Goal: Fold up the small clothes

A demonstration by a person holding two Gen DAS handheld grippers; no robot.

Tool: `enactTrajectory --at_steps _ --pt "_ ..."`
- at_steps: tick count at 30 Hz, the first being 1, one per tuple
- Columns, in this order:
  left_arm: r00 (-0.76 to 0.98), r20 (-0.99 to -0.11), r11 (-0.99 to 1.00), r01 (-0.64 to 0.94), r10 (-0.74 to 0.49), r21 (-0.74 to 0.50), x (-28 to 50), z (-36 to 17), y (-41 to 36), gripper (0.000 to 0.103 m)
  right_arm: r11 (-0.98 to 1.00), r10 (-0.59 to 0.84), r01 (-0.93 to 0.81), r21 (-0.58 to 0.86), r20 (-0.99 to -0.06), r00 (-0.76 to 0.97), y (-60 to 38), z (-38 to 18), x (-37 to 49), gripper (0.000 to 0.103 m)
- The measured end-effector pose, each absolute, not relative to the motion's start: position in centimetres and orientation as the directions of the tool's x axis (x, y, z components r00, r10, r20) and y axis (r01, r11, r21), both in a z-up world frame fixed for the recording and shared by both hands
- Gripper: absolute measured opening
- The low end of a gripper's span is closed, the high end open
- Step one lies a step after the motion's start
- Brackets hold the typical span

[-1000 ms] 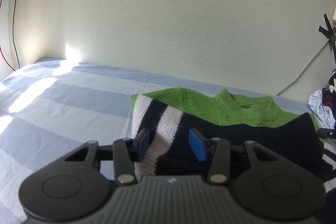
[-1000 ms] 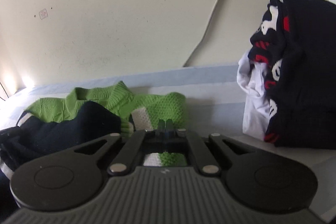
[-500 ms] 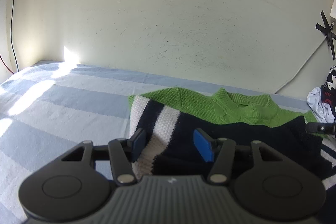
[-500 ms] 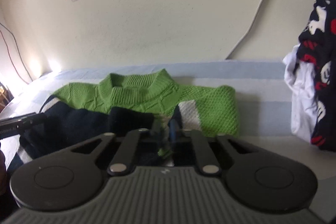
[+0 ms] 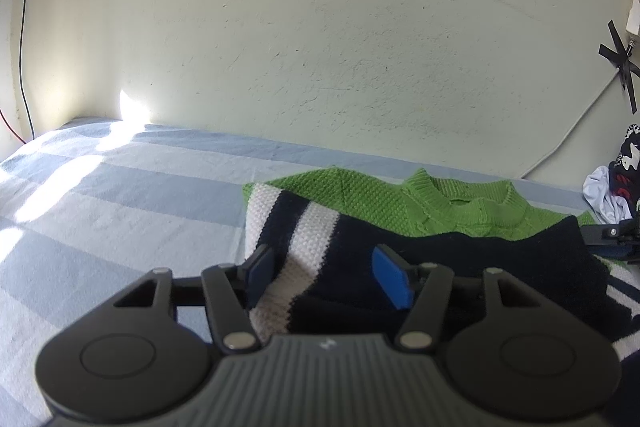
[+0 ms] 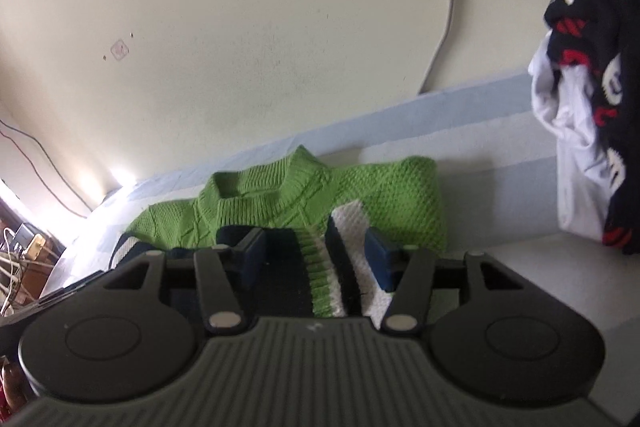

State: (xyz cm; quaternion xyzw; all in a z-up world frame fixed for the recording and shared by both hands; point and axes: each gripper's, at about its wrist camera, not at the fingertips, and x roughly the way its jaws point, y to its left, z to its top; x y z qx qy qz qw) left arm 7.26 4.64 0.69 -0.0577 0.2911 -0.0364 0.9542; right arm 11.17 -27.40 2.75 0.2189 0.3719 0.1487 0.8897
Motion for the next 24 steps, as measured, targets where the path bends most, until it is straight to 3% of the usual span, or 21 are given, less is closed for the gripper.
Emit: enactTrajectory --at_steps 4,8,11,12,14,21,24 --pt "0.828 -0.551 0.990 0.035 -0.105 -0.136 7.2 0.7 4.7 0.057 0.851 0.461 -0.143 0.505 -0.588 0.664 -26.1 2.7 11.1 0.059" --pt "0.828 -0.550 0.990 0.035 -0.107 -0.139 7.2 0.7 4.7 0.057 0.923 0.378 -0.225 0.313 -0.618 0.689 -22.9 2.7 10.0 0.056" --pt "0.828 -0.550 0.990 0.035 -0.107 -0.140 7.2 0.7 4.7 0.057 0.955 0.298 -0.228 0.191 -0.617 0.729 -21.7 2.7 9.4 0.033" --pt "0.828 -0.550 0.990 0.035 -0.107 -0.140 7.2 0.7 4.7 0.057 0.963 0.270 -0.221 0.157 -0.610 0.745 -21.5 2.8 9.2 0.018" --pt "0.828 -0.550 0.989 0.035 -0.108 -0.141 7.2 0.7 4.7 0.057 0.967 0.254 -0.216 0.136 -0.596 0.762 -21.6 3.1 8.8 0.012" --pt "0.829 -0.549 0.989 0.035 -0.108 -0.142 7.2 0.7 4.7 0.058 0.978 0.211 -0.178 0.112 -0.527 0.823 -22.8 4.3 6.0 0.007" --pt "0.829 -0.548 0.990 0.039 -0.109 -0.137 7.2 0.7 4.7 0.058 0.990 0.117 -0.141 -0.016 -0.461 0.880 -22.0 4.9 3.6 0.005"
